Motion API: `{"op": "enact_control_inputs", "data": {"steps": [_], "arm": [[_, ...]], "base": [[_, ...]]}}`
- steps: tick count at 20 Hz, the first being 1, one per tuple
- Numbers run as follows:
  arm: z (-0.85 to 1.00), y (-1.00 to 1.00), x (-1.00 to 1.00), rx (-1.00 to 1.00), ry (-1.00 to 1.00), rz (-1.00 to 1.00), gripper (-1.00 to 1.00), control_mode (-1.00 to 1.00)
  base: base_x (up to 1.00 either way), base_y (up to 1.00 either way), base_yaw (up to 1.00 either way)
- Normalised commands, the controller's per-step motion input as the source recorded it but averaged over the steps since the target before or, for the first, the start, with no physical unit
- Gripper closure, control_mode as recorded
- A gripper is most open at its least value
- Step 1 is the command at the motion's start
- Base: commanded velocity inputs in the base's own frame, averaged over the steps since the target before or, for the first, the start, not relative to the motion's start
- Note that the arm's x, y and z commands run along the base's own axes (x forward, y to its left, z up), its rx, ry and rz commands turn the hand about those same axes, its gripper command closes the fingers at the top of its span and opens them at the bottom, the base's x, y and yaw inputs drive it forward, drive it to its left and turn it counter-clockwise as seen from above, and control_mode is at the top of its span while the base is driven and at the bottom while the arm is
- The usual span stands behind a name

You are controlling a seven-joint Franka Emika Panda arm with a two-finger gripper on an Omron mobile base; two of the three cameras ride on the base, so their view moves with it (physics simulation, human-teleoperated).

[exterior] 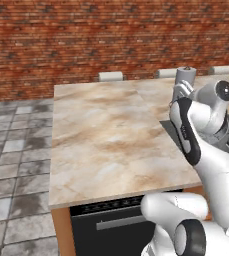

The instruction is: Pick the colander and strainer and place them in the sink. Then turn on the water.

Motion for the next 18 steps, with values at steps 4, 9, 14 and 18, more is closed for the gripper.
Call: {"op": "enact_control_inputs", "data": {"steps": [4, 9, 14, 18], "arm": [[0.0, 0.02, -0.14, -0.01, -0.09, 0.0, -1.0, -1.0], [-0.04, 0.0, -0.31, 0.0, -0.02, 0.0, -1.0, -1.0], [-0.08, 0.0, -0.19, -0.01, 0.01, 0.0, -1.0, 1.0], [0.0, 0.0, 0.0, 0.0, 0.0, 0.0, -1.0, 1.0]], "base": [[0.0, 0.0, 0.0], [0.0, 0.0, 0.0], [-0.8, 0.0, 0.0], [-0.91, -0.11, -0.02]]}}
